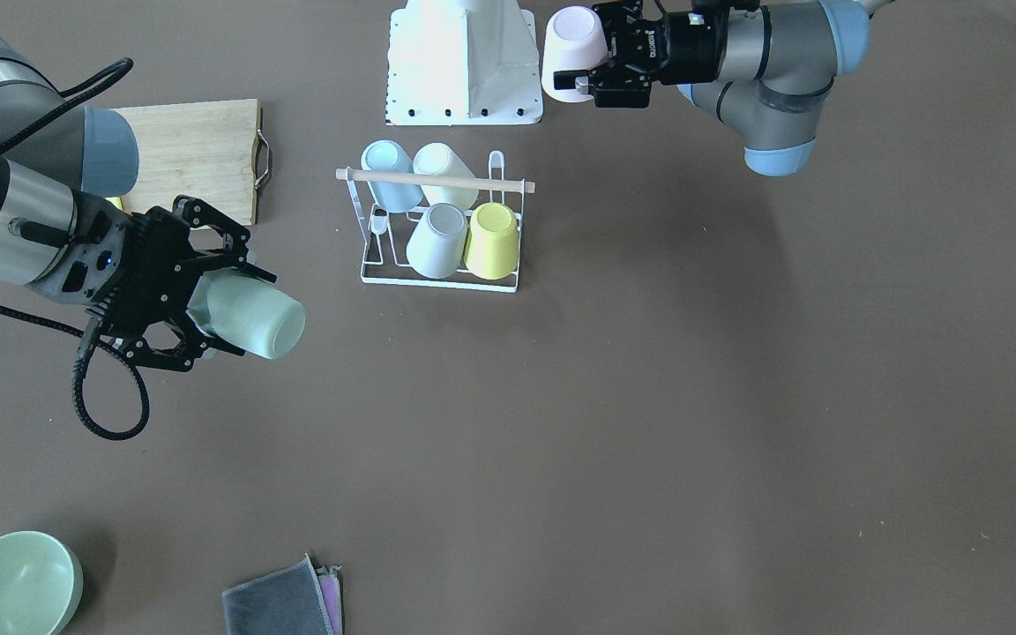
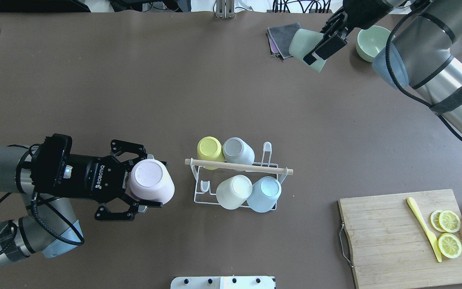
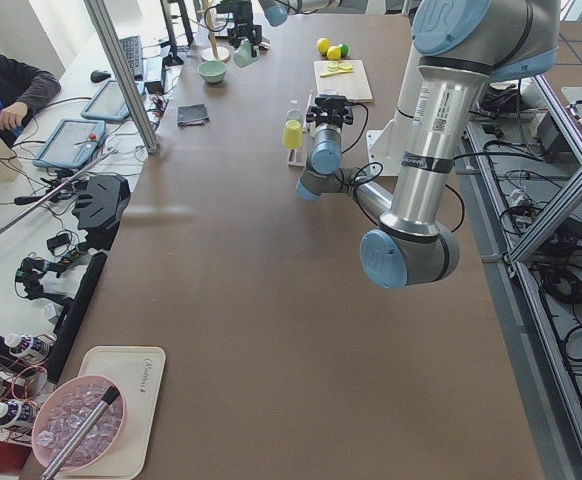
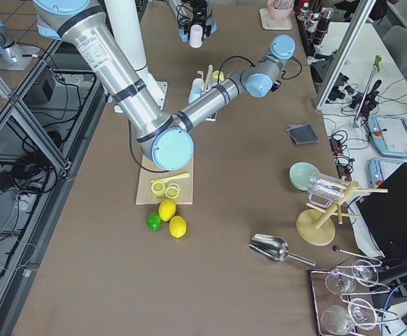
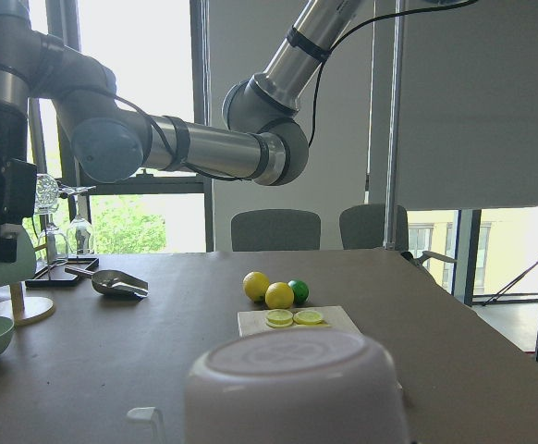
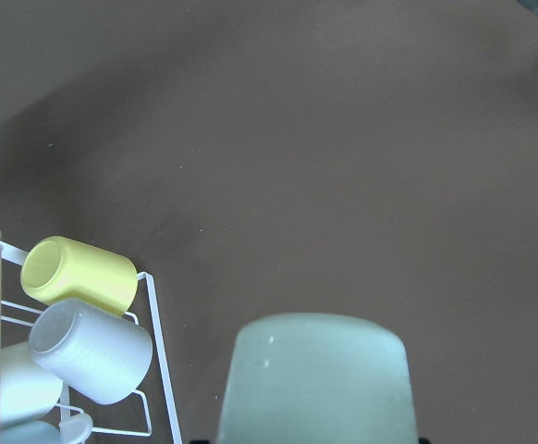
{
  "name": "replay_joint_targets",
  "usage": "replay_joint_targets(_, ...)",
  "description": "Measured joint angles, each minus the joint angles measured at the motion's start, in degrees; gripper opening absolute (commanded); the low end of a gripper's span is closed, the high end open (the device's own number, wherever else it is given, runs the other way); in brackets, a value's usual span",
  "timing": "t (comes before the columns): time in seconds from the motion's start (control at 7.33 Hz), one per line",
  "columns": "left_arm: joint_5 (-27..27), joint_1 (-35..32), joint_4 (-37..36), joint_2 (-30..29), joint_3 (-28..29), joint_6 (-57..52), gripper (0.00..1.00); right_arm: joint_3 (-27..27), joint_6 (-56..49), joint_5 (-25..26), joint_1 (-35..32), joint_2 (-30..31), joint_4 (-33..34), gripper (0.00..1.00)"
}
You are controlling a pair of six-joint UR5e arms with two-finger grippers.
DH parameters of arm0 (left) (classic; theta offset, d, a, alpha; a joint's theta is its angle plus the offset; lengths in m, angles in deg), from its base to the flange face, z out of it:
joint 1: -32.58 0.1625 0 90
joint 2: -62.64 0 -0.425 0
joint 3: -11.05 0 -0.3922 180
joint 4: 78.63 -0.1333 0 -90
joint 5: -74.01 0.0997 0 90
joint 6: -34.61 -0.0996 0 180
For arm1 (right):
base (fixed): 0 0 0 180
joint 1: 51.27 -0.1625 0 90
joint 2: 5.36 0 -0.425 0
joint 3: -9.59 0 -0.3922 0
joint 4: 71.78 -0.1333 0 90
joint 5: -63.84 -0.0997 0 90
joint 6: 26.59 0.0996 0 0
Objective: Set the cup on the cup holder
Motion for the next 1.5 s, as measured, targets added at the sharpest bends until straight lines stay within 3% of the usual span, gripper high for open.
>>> replay_joint_targets(0.41,3.15,1.18,0.47,-5.42,6.57,-7.81,0.48,4.22,1.92,-0.21,0.13,2.79,-12.06,0.0)
replay_joint_targets(0.95,5.54,4.13,0.15,-8.03,10.15,-15.53,0.48,10.01,0.58,2.31,0.29,4.58,-18.56,0.0)
replay_joint_targets(1.23,6.3,5.36,0.06,-8.08,11.41,-18.23,0.48,13.33,-0.34,4.81,0.68,4.3,-26.81,0.0)
replay_joint_targets(1.5,8.86,5.65,0.04,-8.5,12.1,-19.62,0.48,14.6,-0.06,10.81,2.81,4.24,-33.58,0.0)
